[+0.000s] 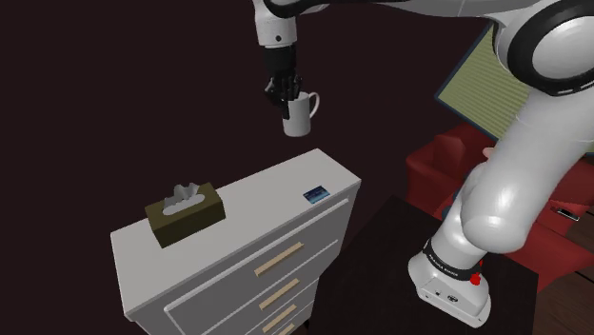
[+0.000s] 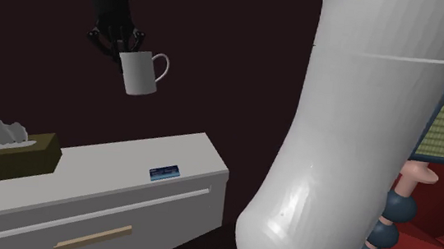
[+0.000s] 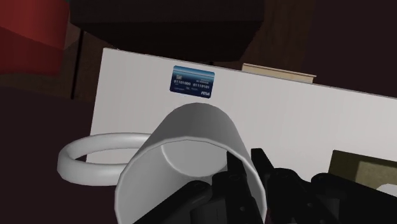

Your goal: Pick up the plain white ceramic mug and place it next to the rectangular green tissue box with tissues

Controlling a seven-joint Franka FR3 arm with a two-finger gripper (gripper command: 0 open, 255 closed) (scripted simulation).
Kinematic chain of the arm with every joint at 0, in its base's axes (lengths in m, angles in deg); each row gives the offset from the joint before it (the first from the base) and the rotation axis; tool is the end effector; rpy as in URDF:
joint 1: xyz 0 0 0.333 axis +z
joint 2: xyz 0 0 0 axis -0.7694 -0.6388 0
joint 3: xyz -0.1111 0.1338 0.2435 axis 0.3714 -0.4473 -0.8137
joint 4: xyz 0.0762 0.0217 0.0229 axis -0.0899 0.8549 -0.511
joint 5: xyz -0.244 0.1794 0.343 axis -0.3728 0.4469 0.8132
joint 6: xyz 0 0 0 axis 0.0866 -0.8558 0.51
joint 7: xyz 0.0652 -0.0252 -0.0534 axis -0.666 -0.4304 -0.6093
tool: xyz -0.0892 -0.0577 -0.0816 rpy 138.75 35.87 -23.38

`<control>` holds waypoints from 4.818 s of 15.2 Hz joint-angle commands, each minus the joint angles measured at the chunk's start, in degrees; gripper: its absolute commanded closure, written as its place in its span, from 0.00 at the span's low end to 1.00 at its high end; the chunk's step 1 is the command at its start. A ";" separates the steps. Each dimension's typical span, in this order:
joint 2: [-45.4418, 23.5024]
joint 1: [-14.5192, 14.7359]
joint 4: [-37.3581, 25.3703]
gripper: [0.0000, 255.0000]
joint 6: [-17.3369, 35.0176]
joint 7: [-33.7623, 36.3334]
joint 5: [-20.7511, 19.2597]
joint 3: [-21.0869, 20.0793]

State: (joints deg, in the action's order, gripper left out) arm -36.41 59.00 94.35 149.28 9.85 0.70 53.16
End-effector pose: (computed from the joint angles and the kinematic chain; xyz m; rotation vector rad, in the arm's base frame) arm 0.5797 0.1787 0.5262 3.0955 0.1319 -0.2604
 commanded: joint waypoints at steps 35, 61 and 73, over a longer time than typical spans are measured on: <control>-21.09 6.79 -8.69 1.00 12.14 12.12 -2.97 -5.27; -23.09 6.04 1.43 0.00 24.16 12.33 -3.78 -5.56; -23.72 6.15 -7.37 0.00 15.95 12.34 -3.89 -5.93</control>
State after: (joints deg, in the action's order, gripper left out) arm -60.34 65.30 87.49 158.76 21.99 -2.99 47.02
